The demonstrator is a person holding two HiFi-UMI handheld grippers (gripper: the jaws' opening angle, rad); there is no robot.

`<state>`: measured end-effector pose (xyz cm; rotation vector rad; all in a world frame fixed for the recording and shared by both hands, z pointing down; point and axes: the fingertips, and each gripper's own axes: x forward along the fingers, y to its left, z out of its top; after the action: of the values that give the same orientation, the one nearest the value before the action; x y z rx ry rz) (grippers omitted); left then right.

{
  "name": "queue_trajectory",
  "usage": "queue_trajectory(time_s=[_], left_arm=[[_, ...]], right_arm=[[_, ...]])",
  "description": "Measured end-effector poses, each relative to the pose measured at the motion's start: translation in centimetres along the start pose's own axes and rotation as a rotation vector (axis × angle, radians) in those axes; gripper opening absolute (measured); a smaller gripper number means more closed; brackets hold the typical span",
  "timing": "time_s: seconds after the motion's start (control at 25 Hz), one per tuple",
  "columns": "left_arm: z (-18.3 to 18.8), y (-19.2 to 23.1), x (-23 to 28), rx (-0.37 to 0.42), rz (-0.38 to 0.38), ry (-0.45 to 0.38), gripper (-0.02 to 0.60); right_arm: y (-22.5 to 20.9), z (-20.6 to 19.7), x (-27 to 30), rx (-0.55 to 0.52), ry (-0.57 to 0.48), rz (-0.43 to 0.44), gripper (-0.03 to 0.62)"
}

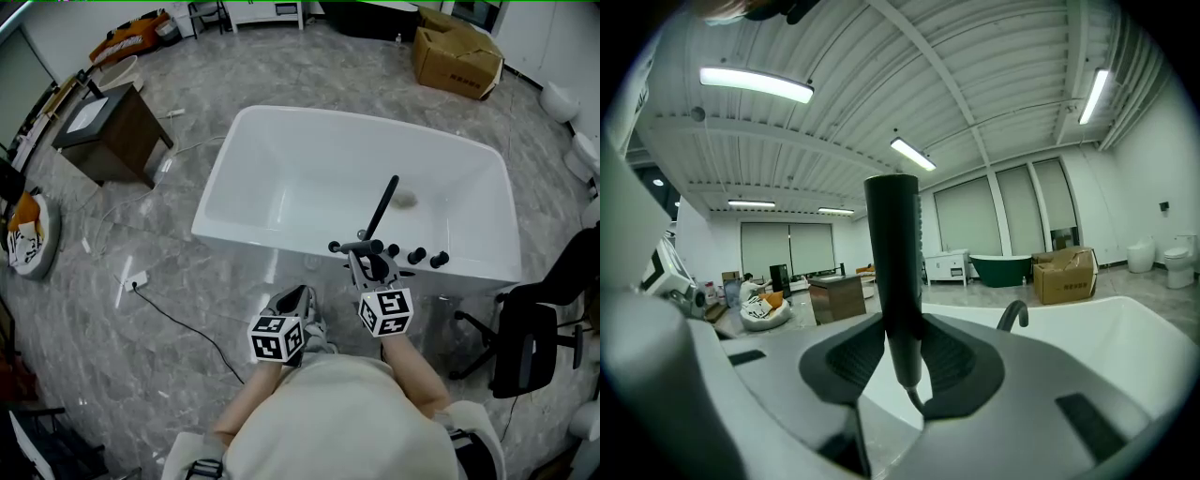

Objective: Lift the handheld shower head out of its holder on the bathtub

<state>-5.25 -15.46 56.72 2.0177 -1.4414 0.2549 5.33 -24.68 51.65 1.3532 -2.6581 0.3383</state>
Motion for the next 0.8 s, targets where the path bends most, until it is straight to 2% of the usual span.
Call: queue_trajectory(time_s=[0.8], left_arm=[[-0.3,-1.5,-1.6,0.041,0.002,-0.036,0.020]], right_arm=[[1.9,10.0,-8.5,-0.074,-0.251,0.036,0.129]])
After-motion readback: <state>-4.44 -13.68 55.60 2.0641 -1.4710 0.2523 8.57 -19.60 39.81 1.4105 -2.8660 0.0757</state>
